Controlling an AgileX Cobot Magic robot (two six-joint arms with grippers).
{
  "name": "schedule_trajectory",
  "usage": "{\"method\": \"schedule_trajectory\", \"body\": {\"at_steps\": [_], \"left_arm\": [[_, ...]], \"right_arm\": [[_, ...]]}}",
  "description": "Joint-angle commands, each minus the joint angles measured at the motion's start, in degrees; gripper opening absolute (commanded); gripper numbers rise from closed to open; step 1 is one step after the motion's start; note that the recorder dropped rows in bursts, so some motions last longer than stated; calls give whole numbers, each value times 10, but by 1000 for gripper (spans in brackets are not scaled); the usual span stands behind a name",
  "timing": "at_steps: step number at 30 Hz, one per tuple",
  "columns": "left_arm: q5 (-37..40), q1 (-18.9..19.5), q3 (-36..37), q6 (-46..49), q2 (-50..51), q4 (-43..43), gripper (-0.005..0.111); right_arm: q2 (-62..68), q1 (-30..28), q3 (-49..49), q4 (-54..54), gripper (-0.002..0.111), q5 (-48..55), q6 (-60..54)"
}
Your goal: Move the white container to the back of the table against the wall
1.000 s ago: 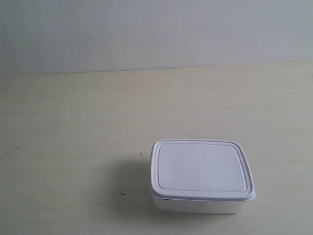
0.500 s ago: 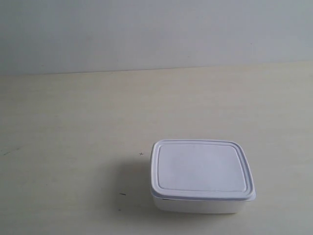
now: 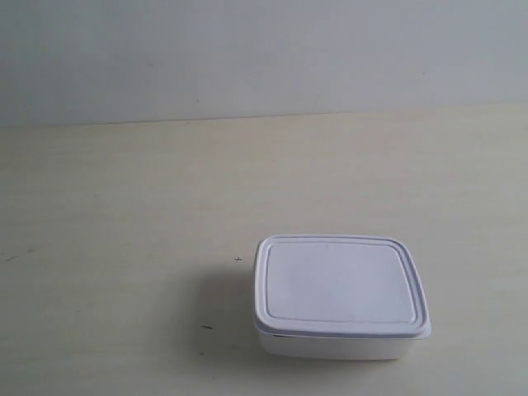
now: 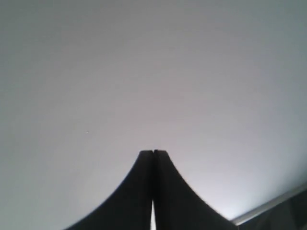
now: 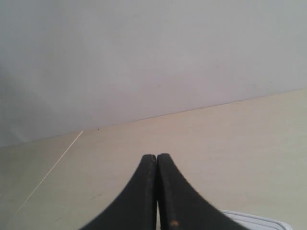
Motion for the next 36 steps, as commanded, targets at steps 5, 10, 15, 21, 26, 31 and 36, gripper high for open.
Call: {"method": "schedule_trajectory", "body": {"at_steps": [5,10,15,21,26,31,36], "left_arm": [[31,0,-2,4,7,-6,0],[23,0,-2,50,7,-6,0],[36,0,-2,211,7,10,0],[305,1,-43,340,10,-15,0],[438,-12,-64,449,24,-9,0],[588,-47,-64,496,25,11,0],[695,-132,-61,496,27,32,0]], "right_arm": [[-4,1,-6,2,0,6,-1],[-4,1,-6,2,0,10,1],[-4,1,-6,2,0,7,3],[-4,1,-6,2,0,9,9],[-4,1,-6,-20,0,23,19],[-1,1,0,-116,0,45,112],[9,1,6,-191,0,61,197]]}}
